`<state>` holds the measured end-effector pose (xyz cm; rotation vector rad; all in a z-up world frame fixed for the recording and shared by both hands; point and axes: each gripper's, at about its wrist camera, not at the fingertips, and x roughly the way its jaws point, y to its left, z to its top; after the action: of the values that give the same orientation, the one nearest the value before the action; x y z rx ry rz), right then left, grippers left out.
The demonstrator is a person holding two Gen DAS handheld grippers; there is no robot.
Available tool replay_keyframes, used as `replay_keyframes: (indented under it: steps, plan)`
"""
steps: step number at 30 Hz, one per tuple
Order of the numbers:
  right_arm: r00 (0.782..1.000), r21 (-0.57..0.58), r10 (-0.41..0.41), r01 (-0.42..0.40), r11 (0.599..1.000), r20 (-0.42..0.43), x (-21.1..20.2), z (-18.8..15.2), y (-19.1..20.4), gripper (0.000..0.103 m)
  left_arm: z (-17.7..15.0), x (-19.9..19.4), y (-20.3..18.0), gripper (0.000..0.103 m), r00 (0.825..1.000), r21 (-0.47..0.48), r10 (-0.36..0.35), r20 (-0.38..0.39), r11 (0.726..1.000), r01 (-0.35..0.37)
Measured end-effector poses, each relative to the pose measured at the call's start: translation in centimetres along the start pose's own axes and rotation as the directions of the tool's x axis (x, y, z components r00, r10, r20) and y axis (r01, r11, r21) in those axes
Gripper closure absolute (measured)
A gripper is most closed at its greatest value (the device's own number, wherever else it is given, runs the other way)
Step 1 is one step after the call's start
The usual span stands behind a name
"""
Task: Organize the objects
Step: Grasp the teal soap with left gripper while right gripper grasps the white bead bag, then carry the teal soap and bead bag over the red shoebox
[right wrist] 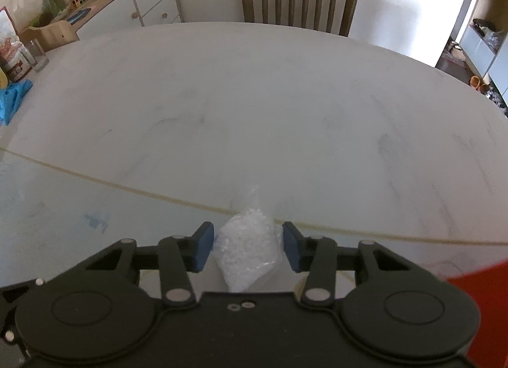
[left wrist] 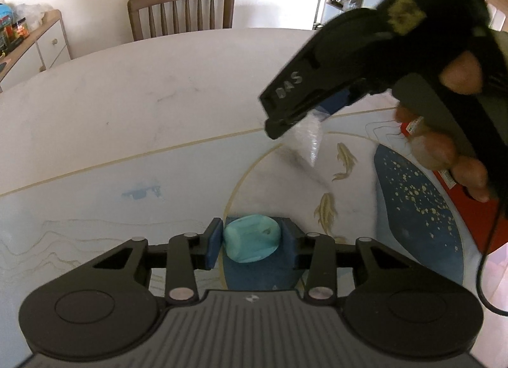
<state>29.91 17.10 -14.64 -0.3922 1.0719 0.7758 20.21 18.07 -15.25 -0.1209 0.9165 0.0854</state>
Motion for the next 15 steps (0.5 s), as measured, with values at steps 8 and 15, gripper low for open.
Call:
replay_keyframes:
  steps: [8, 15]
  plan:
    - [0.999, 0.031, 0.050, -0.050, 0.998, 0.008, -3.3, -1.9, -0.6, 0.059, 0.1, -1.6, -0.6, 0.064, 1.000, 0.002, -0.001, 0.002, 1.000, 0.001]
    - [0.995, 0.051, 0.093, -0.094, 0.994, 0.026, -7.3, -3.4, -1.4, 0.059, 0.1, -3.7, -1.6, 0.064, 1.000, -0.007, -0.012, -0.008, 1.000, 0.012]
